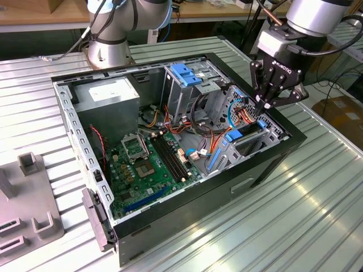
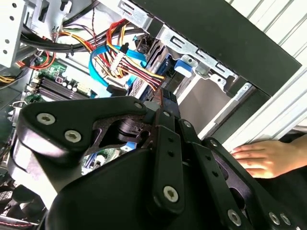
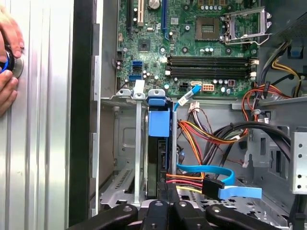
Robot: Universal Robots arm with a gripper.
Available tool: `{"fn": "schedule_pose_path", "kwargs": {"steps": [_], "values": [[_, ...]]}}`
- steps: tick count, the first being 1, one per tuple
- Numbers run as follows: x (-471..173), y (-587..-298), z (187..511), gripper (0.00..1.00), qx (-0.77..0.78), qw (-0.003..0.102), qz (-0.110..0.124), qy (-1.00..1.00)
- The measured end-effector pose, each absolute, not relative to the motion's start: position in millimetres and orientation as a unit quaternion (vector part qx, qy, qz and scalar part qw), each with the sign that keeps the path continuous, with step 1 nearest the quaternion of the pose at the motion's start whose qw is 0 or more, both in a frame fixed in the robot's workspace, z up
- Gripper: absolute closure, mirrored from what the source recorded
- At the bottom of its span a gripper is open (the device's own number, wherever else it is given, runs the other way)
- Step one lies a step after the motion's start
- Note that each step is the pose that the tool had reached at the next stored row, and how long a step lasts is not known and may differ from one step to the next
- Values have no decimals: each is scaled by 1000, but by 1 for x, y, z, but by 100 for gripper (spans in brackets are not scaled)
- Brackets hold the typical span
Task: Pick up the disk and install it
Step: 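Insert the second disk wire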
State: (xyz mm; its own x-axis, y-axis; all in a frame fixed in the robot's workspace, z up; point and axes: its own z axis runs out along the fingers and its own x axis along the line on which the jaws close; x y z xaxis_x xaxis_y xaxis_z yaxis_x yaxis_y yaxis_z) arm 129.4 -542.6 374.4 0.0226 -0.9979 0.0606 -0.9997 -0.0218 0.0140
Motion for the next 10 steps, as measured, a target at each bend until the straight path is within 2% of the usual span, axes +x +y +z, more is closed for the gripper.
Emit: {"fn": "schedule_pose_path", "kwargs": {"steps": [4, 10], "values": [[128, -543, 378, 90, 715, 26, 17, -699], [128, -539, 406, 90, 715, 27, 17, -699]]}}
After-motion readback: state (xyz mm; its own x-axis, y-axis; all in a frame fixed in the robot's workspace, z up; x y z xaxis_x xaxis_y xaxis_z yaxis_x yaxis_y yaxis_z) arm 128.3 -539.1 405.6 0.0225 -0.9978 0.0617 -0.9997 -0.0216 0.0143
